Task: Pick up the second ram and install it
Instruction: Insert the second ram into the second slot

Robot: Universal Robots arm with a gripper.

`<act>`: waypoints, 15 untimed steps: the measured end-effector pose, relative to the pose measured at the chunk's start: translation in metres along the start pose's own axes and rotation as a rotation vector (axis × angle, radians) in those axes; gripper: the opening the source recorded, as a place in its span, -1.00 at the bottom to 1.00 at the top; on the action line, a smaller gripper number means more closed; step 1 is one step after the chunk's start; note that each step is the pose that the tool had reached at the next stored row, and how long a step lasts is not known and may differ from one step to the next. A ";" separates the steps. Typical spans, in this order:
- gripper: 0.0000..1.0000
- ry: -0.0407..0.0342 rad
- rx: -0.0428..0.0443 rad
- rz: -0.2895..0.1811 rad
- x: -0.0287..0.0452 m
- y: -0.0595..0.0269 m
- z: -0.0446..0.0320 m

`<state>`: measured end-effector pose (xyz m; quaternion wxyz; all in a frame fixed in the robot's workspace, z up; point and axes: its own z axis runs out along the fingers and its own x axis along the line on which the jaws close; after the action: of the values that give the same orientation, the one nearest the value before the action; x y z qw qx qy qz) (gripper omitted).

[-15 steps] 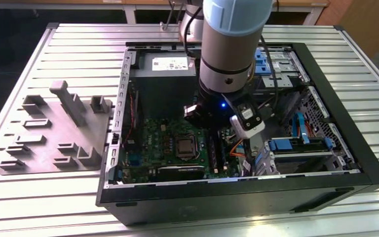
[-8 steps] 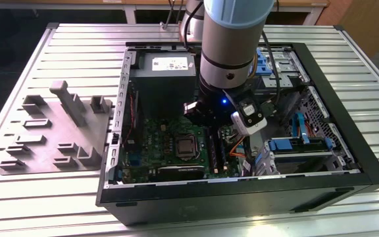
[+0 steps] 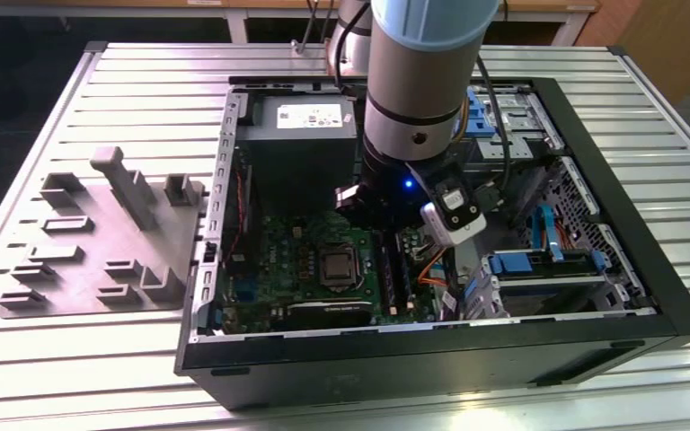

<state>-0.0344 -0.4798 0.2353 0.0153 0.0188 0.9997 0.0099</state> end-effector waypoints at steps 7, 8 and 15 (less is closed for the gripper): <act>-0.80 0.0000 0.0004 0.000 0.0000 0.0000 -0.0003; -0.80 0.0001 -0.0010 0.000 0.0001 0.0000 -0.0004; -0.80 0.0001 -0.0023 0.000 0.0002 0.0061 -0.0002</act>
<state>-0.0344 -0.4736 0.2356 0.0153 0.0189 0.9996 0.0111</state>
